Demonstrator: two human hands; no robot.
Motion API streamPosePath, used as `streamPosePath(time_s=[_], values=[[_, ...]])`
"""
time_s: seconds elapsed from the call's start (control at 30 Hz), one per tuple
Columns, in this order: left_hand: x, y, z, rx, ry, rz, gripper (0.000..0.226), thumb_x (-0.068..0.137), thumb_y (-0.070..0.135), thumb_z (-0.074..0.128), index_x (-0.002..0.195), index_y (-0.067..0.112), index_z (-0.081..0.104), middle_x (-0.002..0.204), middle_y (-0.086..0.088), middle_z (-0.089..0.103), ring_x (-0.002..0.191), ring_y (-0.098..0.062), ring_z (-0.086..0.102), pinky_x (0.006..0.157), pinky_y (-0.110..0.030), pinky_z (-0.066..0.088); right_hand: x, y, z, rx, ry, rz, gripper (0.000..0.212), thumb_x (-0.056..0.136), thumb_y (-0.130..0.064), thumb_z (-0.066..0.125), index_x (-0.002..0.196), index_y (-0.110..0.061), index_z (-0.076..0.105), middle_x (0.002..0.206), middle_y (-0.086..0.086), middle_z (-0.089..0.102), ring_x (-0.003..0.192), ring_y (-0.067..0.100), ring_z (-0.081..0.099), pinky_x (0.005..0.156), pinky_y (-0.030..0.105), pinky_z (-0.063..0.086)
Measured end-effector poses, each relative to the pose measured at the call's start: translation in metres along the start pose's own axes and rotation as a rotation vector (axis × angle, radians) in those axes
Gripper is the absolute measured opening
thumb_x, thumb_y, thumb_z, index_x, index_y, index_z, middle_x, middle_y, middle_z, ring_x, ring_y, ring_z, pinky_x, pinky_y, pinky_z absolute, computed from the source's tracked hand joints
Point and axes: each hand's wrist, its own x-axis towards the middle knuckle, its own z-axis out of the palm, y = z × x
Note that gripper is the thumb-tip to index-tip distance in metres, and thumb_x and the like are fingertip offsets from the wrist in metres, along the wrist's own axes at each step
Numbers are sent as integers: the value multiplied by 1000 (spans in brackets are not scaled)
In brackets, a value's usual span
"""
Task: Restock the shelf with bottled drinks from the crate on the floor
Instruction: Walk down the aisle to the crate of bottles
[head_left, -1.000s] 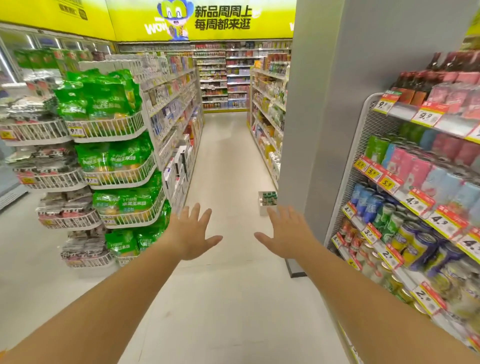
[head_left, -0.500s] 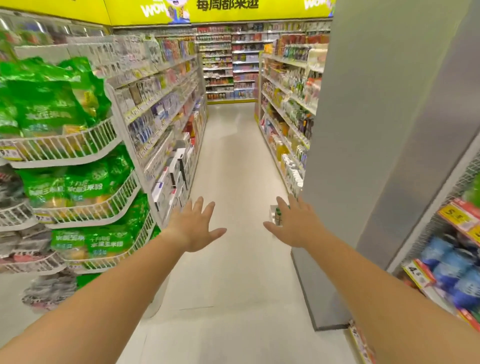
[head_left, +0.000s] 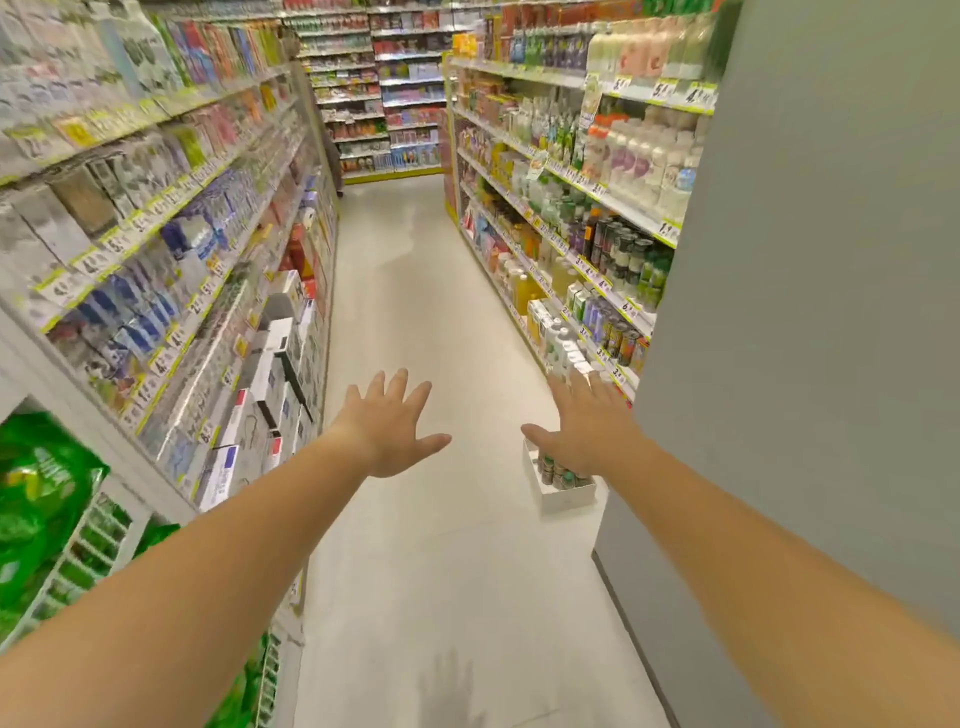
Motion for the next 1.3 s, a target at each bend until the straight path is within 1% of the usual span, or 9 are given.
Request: streamPosePath(time_s=[0.1, 0.2, 0.47, 0.7, 0.9, 1.0, 1.07, 1.13, 1.3], values=[[85, -24, 2, -6, -29, 51, 90, 90, 78, 23, 160, 25, 2, 168, -11, 2, 153, -37, 7, 120, -58, 18, 68, 4, 15, 26, -29, 47, 90, 88, -75, 28, 158, -24, 6, 166, 11, 10, 152, 34, 3, 123, 50, 8], [158, -33, 13, 13, -88, 115, 91, 91, 78, 23, 160, 24, -1, 168, -11, 1, 154, -35, 5, 121, -56, 16, 125, 17, 36, 77, -36, 111, 91, 86, -77, 28, 158, -23, 11, 166, 11, 12, 152, 34, 3, 122, 50, 11], [380, -19, 44, 102, -143, 358, 89, 93, 74, 26, 160, 22, -1, 168, -11, 0, 154, -34, 2, 122, -56, 12, 276, 67, 108, 195, -88, 337, 91, 87, -75, 30, 158, -22, 10, 166, 15, 8, 152, 34, 5, 121, 51, 10], [555, 26, 58, 206, -176, 640, 88, 93, 74, 27, 160, 22, 1, 168, -11, 3, 154, -34, 5, 121, -56, 15, 362, 117, 148, 295, -144, 600, 91, 87, -74, 36, 158, -24, 10, 165, 14, 14, 151, 35, 12, 121, 52, 17], [675, 84, 79, 277, -170, 908, 90, 93, 74, 27, 160, 20, 1, 168, -11, 4, 153, -34, 7, 121, -56, 16, 405, 139, 177, 348, -168, 873, 87, 89, -71, 38, 158, -25, 12, 166, 11, 11, 153, 32, 8, 123, 49, 13], [727, 116, 99, 319, -166, 1074, 90, 93, 74, 27, 160, 20, 0, 168, -11, 3, 153, -35, 7, 120, -57, 18, 429, 142, 202, 337, -143, 1001, 87, 90, -70, 39, 158, -22, 14, 164, 10, 19, 151, 33, 16, 121, 46, 20], [759, 133, 118, 332, -171, 1180, 91, 93, 74, 28, 160, 20, -1, 168, -12, 4, 154, -35, 7, 120, -56, 19, 448, 141, 222, 313, -100, 1061, 87, 89, -70, 39, 157, -21, 16, 158, 9, 30, 145, 32, 27, 116, 43, 28], [792, 149, 143, 329, -169, 1288, 92, 92, 74, 32, 160, 20, 0, 168, -13, 6, 153, -35, 9, 120, -56, 20, 469, 140, 248, 362, -72, 1149, 86, 89, -69, 40, 157, -23, 16, 157, 7, 31, 143, 30, 29, 114, 43, 32], [859, 178, 236, 283, -218, 1441, 97, 90, 74, 37, 160, 18, -1, 167, -13, 7, 153, -34, 12, 121, -53, 21, 518, 133, 339, 507, -131, 1301, 86, 91, -67, 42, 157, -21, 13, 164, 10, 18, 151, 28, 15, 120, 43, 22]])
